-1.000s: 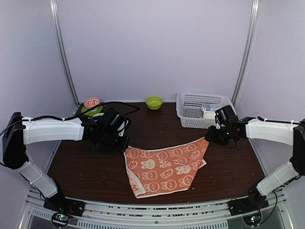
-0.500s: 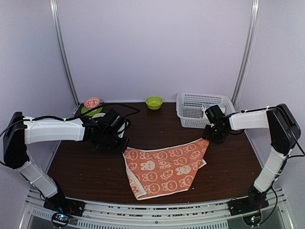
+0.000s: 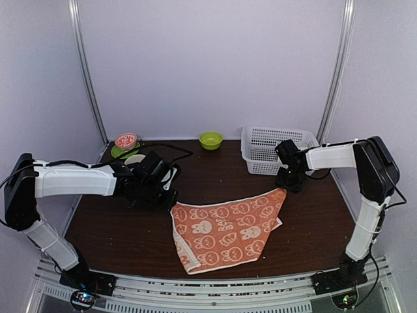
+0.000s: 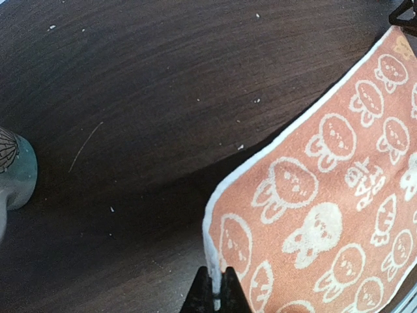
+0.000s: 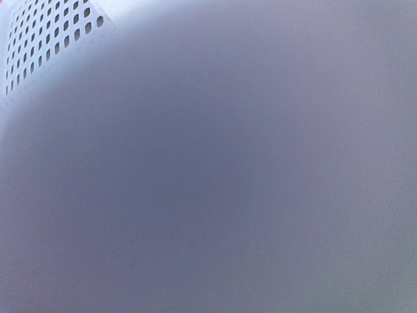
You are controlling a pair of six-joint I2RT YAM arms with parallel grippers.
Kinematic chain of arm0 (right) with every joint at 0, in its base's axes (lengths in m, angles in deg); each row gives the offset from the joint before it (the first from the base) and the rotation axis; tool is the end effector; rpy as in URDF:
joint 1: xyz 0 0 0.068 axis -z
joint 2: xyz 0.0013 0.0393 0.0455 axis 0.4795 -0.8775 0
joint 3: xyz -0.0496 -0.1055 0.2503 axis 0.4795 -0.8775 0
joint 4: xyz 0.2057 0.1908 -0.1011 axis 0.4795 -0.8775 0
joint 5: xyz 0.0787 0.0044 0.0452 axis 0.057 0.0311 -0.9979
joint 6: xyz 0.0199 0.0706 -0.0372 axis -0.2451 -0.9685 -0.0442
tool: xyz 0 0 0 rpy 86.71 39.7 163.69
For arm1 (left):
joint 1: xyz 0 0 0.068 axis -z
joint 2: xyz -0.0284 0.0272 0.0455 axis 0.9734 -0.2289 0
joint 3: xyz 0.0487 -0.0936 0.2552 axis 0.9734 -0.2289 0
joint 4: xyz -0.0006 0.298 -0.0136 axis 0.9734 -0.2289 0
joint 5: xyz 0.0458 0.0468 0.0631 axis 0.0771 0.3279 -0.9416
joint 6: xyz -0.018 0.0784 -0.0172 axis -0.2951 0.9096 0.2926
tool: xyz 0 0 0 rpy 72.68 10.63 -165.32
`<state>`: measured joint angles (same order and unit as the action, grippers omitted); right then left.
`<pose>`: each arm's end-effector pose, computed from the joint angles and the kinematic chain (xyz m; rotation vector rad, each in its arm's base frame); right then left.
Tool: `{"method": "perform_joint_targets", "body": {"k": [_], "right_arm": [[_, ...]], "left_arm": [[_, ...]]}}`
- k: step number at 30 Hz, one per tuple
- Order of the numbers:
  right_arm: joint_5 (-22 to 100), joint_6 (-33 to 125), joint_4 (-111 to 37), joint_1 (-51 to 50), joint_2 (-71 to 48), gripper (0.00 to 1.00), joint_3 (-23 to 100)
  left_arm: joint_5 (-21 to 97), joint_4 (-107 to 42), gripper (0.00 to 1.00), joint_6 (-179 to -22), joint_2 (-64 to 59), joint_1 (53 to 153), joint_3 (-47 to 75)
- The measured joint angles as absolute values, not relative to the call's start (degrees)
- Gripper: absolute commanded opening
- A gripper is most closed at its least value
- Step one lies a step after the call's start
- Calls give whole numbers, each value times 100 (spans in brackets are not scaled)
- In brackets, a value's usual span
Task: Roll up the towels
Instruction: Pick up the towel from the center of the board.
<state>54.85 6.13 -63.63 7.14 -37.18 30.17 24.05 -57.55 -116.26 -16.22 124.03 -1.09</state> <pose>0.3857 0.1416 0.1030 0.6354 2.6542 0.1597 0.2564 -0.2672 0.1624 0.4061 2.5412 -0.3880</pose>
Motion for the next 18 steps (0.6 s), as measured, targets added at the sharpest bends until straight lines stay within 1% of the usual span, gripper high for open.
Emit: {"method": "perform_joint_targets", "body": {"k": [5,9,11,12,18], "right_arm": [[5507,598,-6407,711,-3810,21,3103],[5507,607,-6398,711,-3810,11,3092],[5500,602,-6311,711,-3768,2,3011],[5500,600,-6263,711,-3724,0,2939],[5452,602,-6175,711,-3281,0,2416]], "left_arm": [[2466,-5650,0,-11560,-1500,12410,-197],[2501,-5611,0,-11523,-1356,12425,-238],[2503,-5589,0,-11499,-1316,12443,-238],[2503,-5569,0,-11490,-1297,12449,-238],[2506,-5536,0,-11405,-1163,12489,-238]]}}
